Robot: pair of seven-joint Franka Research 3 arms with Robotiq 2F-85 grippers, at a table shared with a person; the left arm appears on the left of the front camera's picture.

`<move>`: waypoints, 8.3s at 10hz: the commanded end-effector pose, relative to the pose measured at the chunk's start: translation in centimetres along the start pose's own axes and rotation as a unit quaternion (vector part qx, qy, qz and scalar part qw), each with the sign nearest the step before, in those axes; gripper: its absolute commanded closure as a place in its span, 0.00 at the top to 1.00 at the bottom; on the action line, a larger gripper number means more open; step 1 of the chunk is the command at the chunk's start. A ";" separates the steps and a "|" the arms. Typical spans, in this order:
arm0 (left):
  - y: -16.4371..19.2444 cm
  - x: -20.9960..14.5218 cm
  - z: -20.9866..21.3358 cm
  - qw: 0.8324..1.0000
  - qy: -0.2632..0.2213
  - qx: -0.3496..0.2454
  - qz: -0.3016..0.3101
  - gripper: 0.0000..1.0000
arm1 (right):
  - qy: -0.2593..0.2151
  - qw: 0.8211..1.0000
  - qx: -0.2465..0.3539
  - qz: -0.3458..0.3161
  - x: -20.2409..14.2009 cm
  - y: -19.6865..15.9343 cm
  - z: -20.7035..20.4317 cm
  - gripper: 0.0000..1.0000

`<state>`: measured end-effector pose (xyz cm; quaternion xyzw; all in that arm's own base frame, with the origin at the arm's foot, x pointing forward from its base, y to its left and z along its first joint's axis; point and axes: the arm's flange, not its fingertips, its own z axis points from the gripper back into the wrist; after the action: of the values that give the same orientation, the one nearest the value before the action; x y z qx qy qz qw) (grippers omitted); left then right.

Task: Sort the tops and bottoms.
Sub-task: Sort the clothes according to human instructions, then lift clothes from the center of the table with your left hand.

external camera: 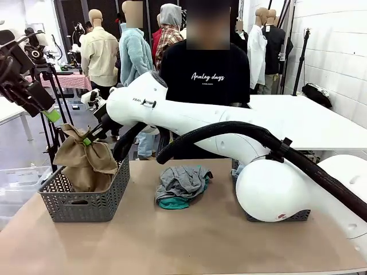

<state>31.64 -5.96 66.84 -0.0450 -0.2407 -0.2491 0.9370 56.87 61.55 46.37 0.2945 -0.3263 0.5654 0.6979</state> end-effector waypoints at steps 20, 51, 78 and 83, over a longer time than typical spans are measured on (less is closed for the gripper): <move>0.1 0.1 0.2 1.000 0.003 0.003 0.003 0.78 | 0.033 0.999 0.023 -0.010 4.0 0.4 7.0 1.00; 0.1 0.1 0.2 1.000 0.003 0.003 0.003 0.78 | -0.100 0.952 -0.107 -0.267 -23.9 10.4 37.1 1.00; -14.1 14.3 -25.4 0.980 0.123 -0.050 -0.145 0.78 | 0.148 0.923 -0.231 -0.270 -25.6 10.4 51.9 1.00; -12.2 10.1 -23.7 0.985 0.111 -0.050 -0.118 0.78 | 0.148 0.923 -0.231 -0.270 -25.6 10.4 51.9 1.00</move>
<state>45.91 -27.89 49.49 -0.0183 -0.1167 -0.3908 0.9128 36.45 7.55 58.53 0.1240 -0.2479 0.3110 0.9091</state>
